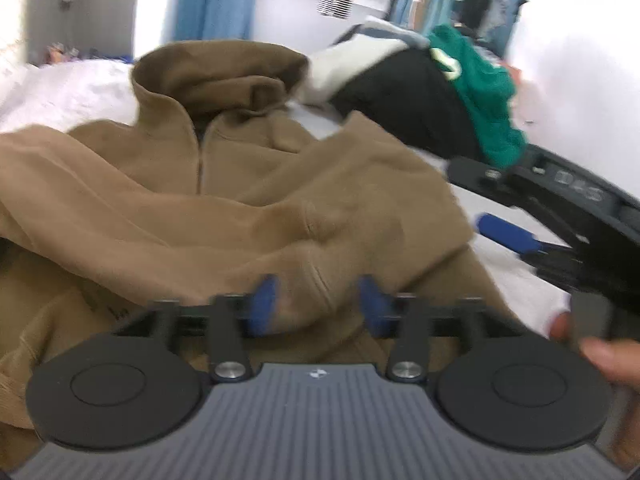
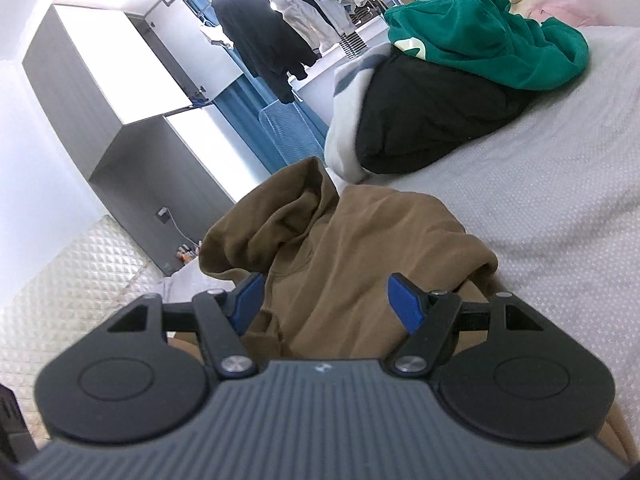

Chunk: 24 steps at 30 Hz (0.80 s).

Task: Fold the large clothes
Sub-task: 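Open the left gripper to release the sleeve on the hoodie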

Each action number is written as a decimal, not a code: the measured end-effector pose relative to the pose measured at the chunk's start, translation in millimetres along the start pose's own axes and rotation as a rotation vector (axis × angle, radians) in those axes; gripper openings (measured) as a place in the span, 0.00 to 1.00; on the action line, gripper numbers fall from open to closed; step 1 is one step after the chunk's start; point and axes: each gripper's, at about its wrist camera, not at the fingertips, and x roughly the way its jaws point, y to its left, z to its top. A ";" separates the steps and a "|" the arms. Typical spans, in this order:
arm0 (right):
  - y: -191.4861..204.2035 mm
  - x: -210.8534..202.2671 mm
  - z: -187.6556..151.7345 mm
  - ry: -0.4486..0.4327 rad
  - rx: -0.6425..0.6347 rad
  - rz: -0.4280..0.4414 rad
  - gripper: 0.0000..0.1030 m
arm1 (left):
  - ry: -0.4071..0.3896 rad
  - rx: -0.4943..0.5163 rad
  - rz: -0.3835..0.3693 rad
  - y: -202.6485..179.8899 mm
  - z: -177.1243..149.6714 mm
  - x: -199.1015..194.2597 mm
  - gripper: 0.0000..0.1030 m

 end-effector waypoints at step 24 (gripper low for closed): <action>104.2 58.4 -50.1 0.153 -0.473 0.072 0.62 | -0.200 -0.188 0.224 237.4 73.4 -21.8 0.54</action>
